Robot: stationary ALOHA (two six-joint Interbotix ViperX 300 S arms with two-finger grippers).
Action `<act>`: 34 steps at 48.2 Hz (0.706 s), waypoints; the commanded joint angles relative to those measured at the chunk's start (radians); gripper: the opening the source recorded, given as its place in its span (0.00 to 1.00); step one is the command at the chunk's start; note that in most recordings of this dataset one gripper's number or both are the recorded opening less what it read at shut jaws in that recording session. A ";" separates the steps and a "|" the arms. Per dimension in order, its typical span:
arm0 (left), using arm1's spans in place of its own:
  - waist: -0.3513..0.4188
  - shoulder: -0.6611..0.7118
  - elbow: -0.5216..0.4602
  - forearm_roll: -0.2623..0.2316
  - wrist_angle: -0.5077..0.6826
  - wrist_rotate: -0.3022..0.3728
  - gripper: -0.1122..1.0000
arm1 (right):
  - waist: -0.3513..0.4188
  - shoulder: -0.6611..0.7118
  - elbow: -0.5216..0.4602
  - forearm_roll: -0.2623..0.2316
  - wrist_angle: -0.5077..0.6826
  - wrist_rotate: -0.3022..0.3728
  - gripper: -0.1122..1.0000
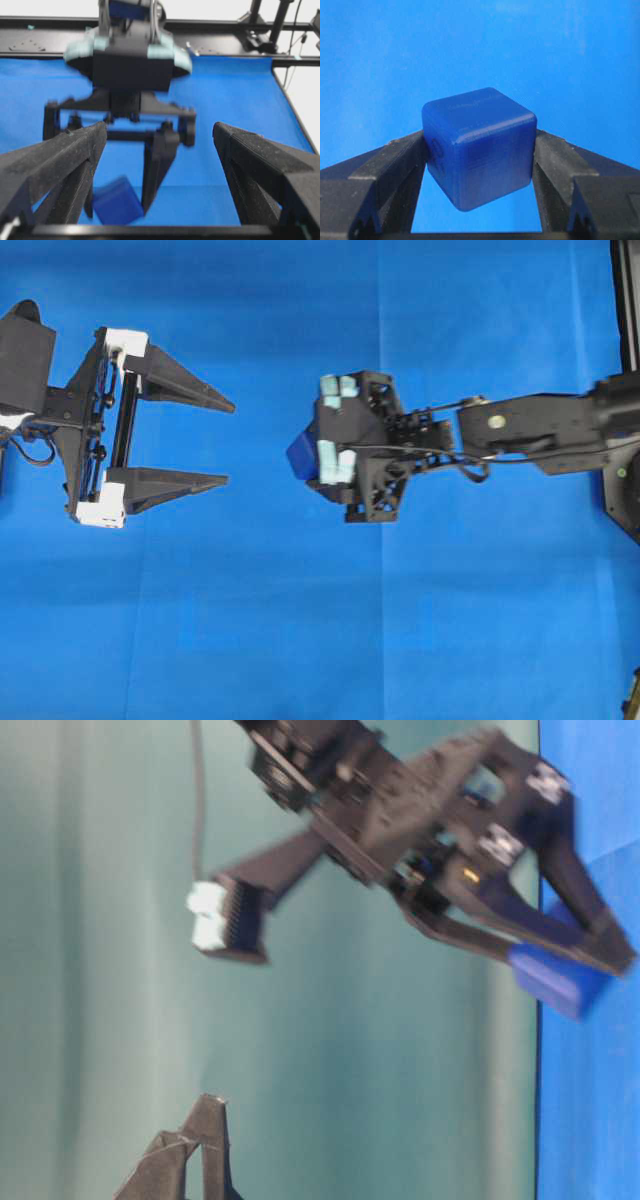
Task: Handover the blue block to the right arm after grasping it with the left arm, then place it in the designated position.
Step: 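Move the held cube left toward table center and lower it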
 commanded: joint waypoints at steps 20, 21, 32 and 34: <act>-0.005 -0.006 -0.026 0.000 0.002 0.000 0.93 | -0.008 0.103 -0.057 0.005 -0.095 -0.002 0.52; -0.005 -0.005 -0.026 0.000 0.003 0.000 0.93 | -0.008 0.106 -0.057 0.005 -0.100 0.000 0.52; -0.005 -0.005 -0.028 0.000 0.020 0.002 0.93 | -0.012 0.147 -0.057 0.011 -0.138 0.000 0.52; -0.005 -0.005 -0.028 0.000 0.021 0.002 0.93 | -0.012 0.153 -0.057 0.017 -0.149 0.000 0.52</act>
